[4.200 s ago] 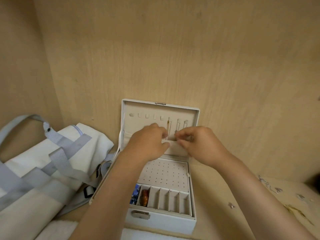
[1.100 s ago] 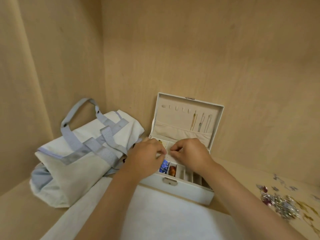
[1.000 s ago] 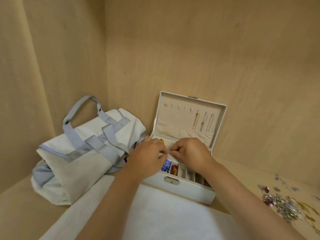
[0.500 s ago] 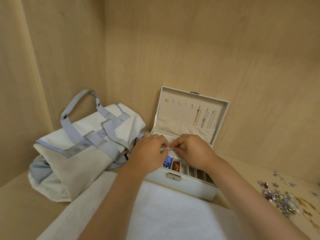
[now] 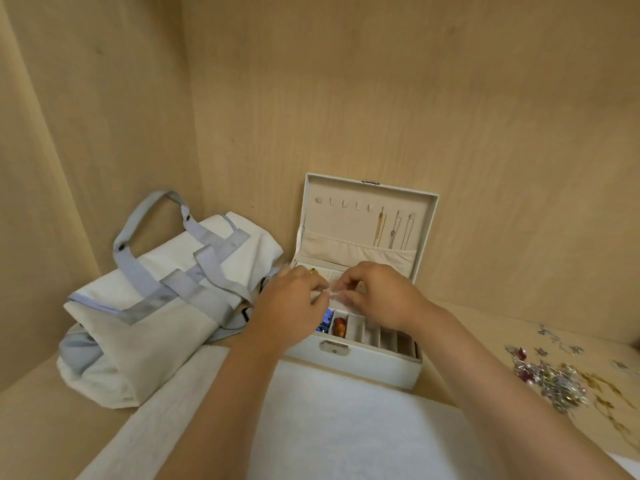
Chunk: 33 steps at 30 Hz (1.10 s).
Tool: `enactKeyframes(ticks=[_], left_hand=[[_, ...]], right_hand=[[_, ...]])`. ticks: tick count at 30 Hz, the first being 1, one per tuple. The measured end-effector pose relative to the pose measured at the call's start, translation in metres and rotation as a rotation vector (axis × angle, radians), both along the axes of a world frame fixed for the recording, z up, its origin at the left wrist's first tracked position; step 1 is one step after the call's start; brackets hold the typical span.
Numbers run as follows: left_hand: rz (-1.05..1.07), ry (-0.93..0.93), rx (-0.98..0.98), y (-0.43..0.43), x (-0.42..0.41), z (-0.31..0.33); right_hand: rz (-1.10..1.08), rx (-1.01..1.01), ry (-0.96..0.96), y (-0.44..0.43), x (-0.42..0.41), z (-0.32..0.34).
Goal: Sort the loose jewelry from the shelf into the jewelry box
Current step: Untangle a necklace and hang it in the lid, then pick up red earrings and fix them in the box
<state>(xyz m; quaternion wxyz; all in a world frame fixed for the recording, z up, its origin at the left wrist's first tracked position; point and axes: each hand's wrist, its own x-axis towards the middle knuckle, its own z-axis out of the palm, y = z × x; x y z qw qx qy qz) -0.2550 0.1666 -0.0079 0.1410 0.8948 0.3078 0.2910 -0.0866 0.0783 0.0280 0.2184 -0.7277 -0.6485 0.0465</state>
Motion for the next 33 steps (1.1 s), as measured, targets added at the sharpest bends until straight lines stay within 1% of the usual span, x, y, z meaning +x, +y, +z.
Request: enactKeyframes(ticks=[3, 5, 10, 15, 18, 22, 26, 30, 33], left_hand=[[0.016, -0.022, 0.020, -0.007, 0.006, 0.010], [-0.010, -0.035, 0.050, -0.018, 0.018, 0.019], [-0.174, -0.046, 0.001, -0.059, 0.071, 0.038], [-0.324, 0.046, -0.081, -0.109, 0.136, 0.035], [-0.374, 0.102, -0.170, -0.129, 0.171, 0.025], [-0.397, 0.158, -0.286, -0.142, 0.212, 0.006], [-0.379, 0.198, -0.333, -0.146, 0.240, -0.012], [-0.389, 0.157, -0.330, -0.148, 0.251, -0.023], [-0.423, 0.060, -0.332, -0.148, 0.250, -0.031]], right_hand=[[-0.023, 0.053, 0.022, -0.021, 0.019, 0.007], [-0.045, 0.081, 0.033, -0.042, 0.037, 0.014], [-0.144, 0.117, 0.061, -0.103, 0.093, 0.021], [-0.237, 0.004, 0.071, -0.157, 0.148, 0.014], [-0.277, -0.104, 0.054, -0.178, 0.171, 0.009], [-0.303, -0.195, 0.093, -0.191, 0.192, 0.002], [-0.335, -0.241, 0.160, -0.191, 0.206, -0.012], [-0.294, -0.268, 0.174, -0.187, 0.210, -0.025], [-0.273, -0.214, 0.272, -0.187, 0.215, -0.029]])
